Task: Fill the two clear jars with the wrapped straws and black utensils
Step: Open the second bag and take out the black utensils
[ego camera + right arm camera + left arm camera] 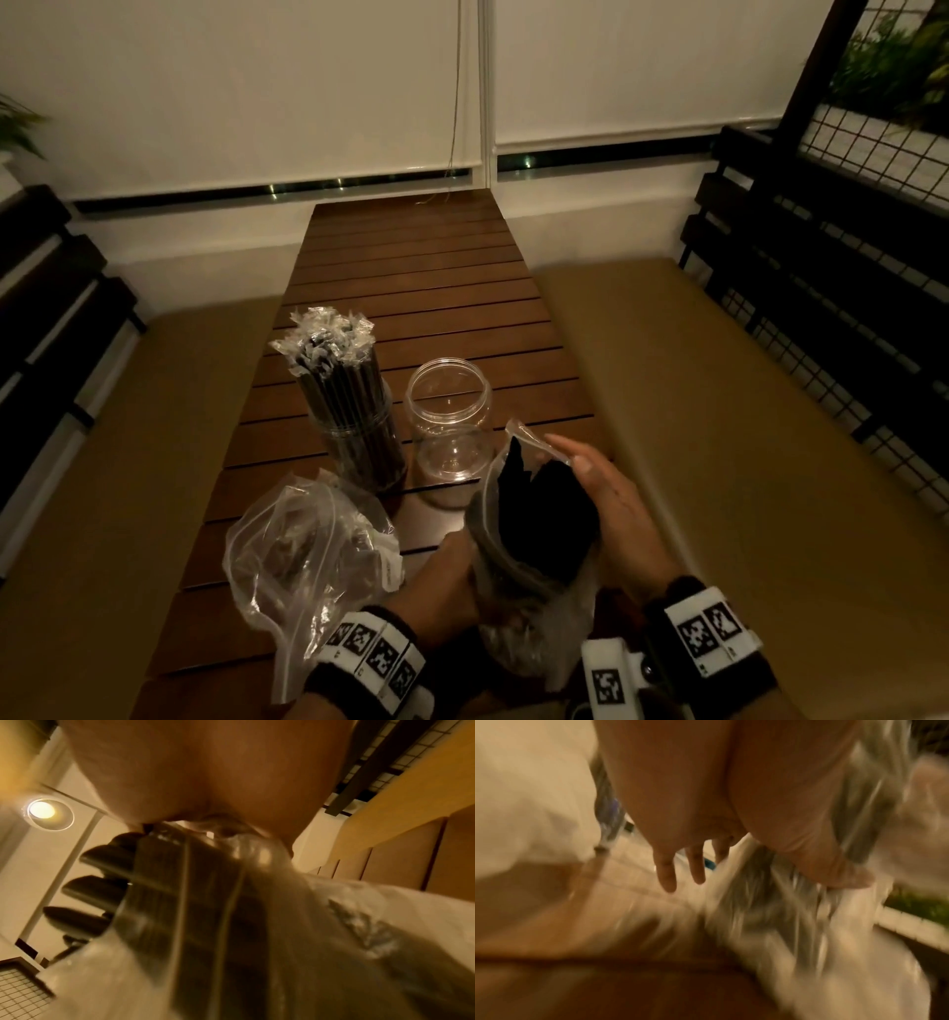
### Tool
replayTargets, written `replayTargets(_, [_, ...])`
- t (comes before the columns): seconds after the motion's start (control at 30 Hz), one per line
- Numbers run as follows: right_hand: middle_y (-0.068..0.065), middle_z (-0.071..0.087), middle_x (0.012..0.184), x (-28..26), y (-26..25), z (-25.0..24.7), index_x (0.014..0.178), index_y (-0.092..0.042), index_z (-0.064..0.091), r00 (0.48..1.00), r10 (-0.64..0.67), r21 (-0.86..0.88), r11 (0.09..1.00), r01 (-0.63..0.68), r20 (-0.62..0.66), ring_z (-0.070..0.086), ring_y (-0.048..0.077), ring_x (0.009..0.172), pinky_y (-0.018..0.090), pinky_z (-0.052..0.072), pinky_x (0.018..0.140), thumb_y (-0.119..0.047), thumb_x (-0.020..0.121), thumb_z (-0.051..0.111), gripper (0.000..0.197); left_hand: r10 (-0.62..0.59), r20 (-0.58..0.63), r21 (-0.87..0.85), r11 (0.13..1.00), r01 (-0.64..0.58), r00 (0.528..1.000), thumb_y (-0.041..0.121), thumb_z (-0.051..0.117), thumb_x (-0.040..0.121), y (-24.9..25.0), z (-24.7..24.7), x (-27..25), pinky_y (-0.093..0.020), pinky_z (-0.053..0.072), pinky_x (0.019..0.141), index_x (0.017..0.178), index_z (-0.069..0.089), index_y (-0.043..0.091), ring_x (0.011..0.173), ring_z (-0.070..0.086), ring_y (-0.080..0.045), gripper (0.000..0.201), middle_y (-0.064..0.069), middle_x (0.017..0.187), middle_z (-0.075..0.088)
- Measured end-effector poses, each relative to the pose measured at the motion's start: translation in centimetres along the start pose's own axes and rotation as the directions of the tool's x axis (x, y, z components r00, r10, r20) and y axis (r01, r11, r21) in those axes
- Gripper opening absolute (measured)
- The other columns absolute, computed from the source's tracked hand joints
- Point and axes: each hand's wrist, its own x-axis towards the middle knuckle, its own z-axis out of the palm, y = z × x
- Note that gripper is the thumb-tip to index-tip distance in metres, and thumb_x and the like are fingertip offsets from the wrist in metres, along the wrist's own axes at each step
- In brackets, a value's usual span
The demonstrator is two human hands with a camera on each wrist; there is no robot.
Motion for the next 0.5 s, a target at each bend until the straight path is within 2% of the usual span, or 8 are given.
replayTargets(0.07, [-0.003,0.069,0.126,0.4,0.2,0.1,0.124,-0.022,0.065,1.000,-0.027,-0.026,0.999,0.027,-0.012,0.063,0.014,0.120,0.040,0.051,0.102,-0.037,0.097,0.044,0.037,0.029,-0.026,-0.215,0.976,-0.034,0.999,0.034,0.088,0.064,1.3,-1.1,-0.9,-0.025,0.054,0.096,0.145,0.035,0.035,0.128,0.052,-0.007,0.097,0.017,0.138,0.051])
replayTargets(0.1, [-0.003,0.071,0.122,0.6,0.1,0.3,0.120,-0.021,0.068,0.999,-0.030,-0.021,0.999,0.030,-0.035,0.064,0.014,0.118,0.038,0.052,0.100,-0.033,0.098,0.043,0.035,0.044,-0.022,-0.331,0.943,-0.049,0.999,0.029,0.092,0.061,1.7,-1.5,-1.7,-0.023,0.052,0.099,0.151,0.018,0.041,0.132,0.048,-0.004,0.117,0.021,0.144,0.043])
replayTargets(0.17, [-0.003,0.073,0.116,0.8,0.0,0.3,0.115,-0.019,0.070,0.998,-0.017,-0.002,1.000,0.017,-0.063,0.066,0.014,0.113,0.038,0.052,0.099,-0.022,0.104,0.040,0.032,0.095,-0.064,-0.480,0.870,-0.114,0.993,0.037,0.092,0.053,2.2,-1.5,-2.4,-0.029,0.048,0.104,0.149,0.003,0.054,0.135,0.045,-0.001,0.132,0.027,0.148,0.037])
replayTargets(0.23, [0.000,0.074,0.115,0.9,0.3,0.6,0.114,-0.017,0.071,0.997,0.019,0.023,1.000,-0.018,-0.071,0.067,0.015,0.112,0.043,0.051,0.101,-0.023,0.106,0.035,0.037,0.127,-0.083,-0.558,0.816,-0.152,0.988,0.046,0.089,0.055,2.7,-0.8,-2.4,-0.037,0.043,0.110,0.149,0.002,0.052,0.139,0.042,-0.004,0.128,0.020,0.152,0.037])
replayTargets(0.27, [0.003,0.073,0.116,0.9,0.5,0.9,0.114,-0.016,0.071,0.996,0.054,0.070,0.996,-0.049,-0.072,0.066,0.019,0.114,0.046,0.049,0.103,-0.031,0.107,0.033,0.041,0.125,-0.094,-0.579,0.801,-0.156,0.988,0.052,0.086,0.058,2.8,-0.2,-2.3,-0.037,0.042,0.111,0.151,0.003,0.046,0.139,0.042,-0.005,0.125,0.015,0.153,0.039])
replayTargets(0.37, [0.014,0.072,0.120,1.0,1.9,1.6,0.117,-0.017,0.072,0.963,0.255,0.302,0.928,-0.220,-0.083,0.065,0.028,0.118,0.050,0.045,0.107,-0.067,0.095,0.036,0.065,0.064,-0.160,-0.537,0.832,-0.141,0.985,0.075,0.071,0.060,2.7,1.3,-2.0,-0.020,0.048,0.101,0.149,0.021,0.026,0.132,0.049,-0.003,0.113,0.013,0.142,0.050])
replayTargets(0.43, [0.016,0.072,0.120,1.1,2.4,1.8,0.117,-0.015,0.073,0.948,0.309,0.387,0.885,-0.257,-0.078,0.066,0.029,0.118,0.050,0.046,0.106,-0.073,0.089,0.040,0.072,0.040,-0.170,-0.505,0.854,-0.122,0.985,0.084,0.059,0.063,2.4,1.7,-1.9,-0.016,0.048,0.097,0.143,0.034,0.016,0.130,0.052,-0.003,0.109,0.011,0.137,0.054])
replayTargets(0.5, [0.016,0.072,0.118,1.1,2.5,1.6,0.115,-0.013,0.074,0.945,0.315,0.431,0.867,-0.250,-0.085,0.066,0.030,0.117,0.047,0.047,0.103,-0.069,0.089,0.043,0.068,0.023,-0.187,-0.461,0.881,-0.108,0.982,0.088,0.041,0.072,1.9,2.0,-1.7,-0.014,0.041,0.106,0.144,0.035,0.024,0.136,0.044,-0.001,0.097,0.016,0.143,0.048])
